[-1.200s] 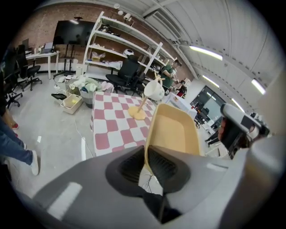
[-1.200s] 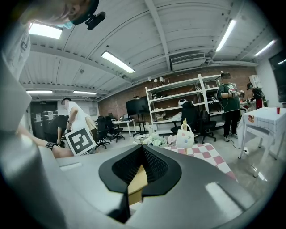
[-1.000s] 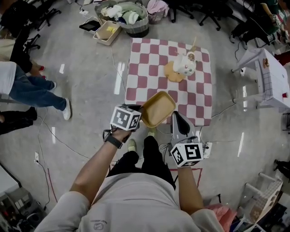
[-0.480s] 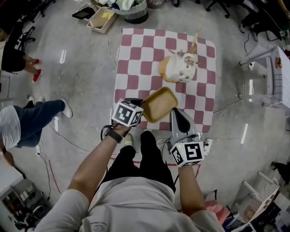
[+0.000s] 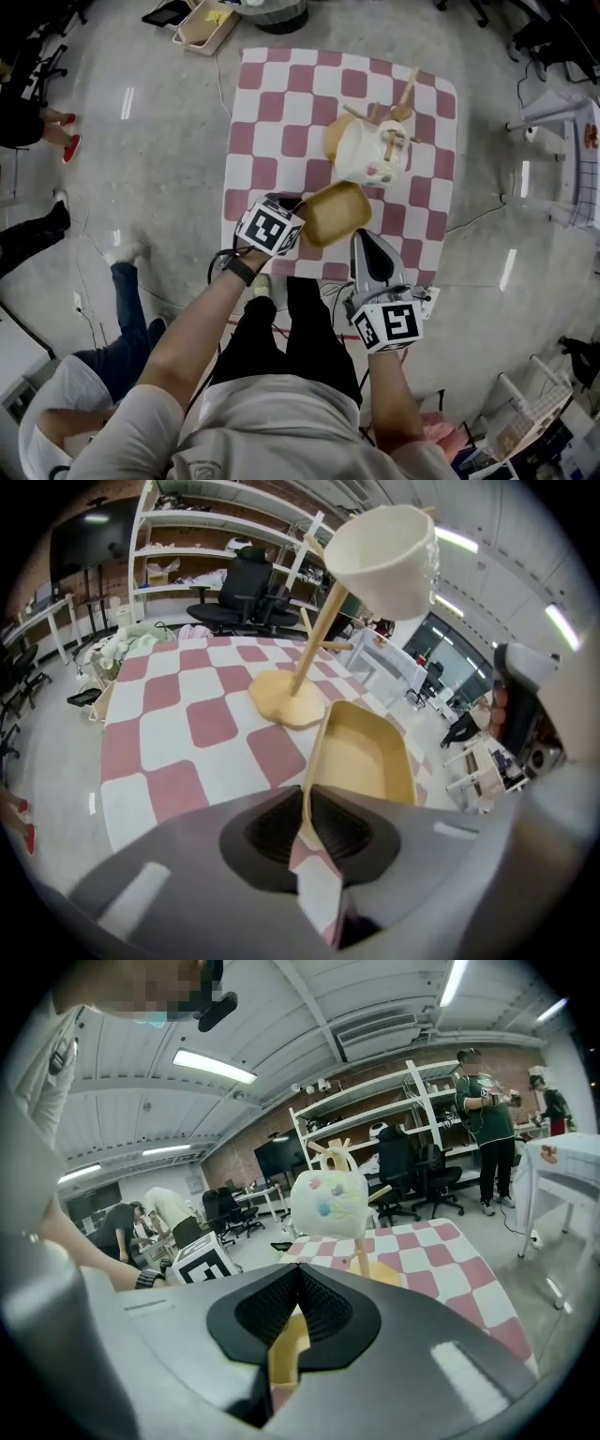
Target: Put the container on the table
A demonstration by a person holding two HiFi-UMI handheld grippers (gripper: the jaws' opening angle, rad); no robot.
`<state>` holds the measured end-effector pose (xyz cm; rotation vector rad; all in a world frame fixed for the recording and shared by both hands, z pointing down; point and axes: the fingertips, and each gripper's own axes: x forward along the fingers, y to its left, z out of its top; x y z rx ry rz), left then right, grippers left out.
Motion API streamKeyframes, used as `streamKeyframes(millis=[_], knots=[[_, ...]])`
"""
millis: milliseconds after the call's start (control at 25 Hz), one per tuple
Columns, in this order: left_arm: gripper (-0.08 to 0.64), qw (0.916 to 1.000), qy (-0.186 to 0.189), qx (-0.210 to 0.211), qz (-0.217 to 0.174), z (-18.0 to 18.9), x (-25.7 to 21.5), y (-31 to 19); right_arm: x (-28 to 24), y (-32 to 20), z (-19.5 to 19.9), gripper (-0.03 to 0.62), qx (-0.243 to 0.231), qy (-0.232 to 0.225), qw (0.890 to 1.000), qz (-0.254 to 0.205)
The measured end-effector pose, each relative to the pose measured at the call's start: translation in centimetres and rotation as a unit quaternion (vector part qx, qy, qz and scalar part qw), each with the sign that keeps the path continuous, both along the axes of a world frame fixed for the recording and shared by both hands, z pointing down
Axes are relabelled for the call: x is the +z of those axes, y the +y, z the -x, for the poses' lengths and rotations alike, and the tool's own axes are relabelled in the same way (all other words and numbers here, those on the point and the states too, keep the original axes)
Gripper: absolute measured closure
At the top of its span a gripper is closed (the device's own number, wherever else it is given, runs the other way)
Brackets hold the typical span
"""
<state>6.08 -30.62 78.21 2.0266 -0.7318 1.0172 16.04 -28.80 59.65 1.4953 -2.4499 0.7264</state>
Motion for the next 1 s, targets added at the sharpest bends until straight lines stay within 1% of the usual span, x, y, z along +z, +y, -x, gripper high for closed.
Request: streamKeyframes(millis=[120,240,640,840,1000], knots=[[0.528,0.9996,-0.015,0.023,-0.009,-0.6,1.0,-0.8,0.8,-0.4,-0.3,0.583,0.0,-0.002,1.0,0.005],[0.528,0.9993,-0.018,0.032,-0.013,-1.2,1.6,-1.4,1.4,-0.7,-0.6,0.583,0.001,-0.003,1.0,0.01],[0.528,0.9999,0.005,0.013,-0.007,-1.5,2.2,-2.1,2.0,-0.4,-1.1,0.583,0.002,-0.004,1.0,0.019],[0.528,0.9997,0.007,0.009,-0.023,-0.9,1.2,-2.6,1.4,-0.4,-0.7,0.583,0.002,-0.002,1.0,0.01],[0.528,0.9993,0.003,-0.004,-0.038,0.4,-0.3,-2.6,0.5,0.1,0.0,0.583,0.003,-0.006,1.0,0.003]])
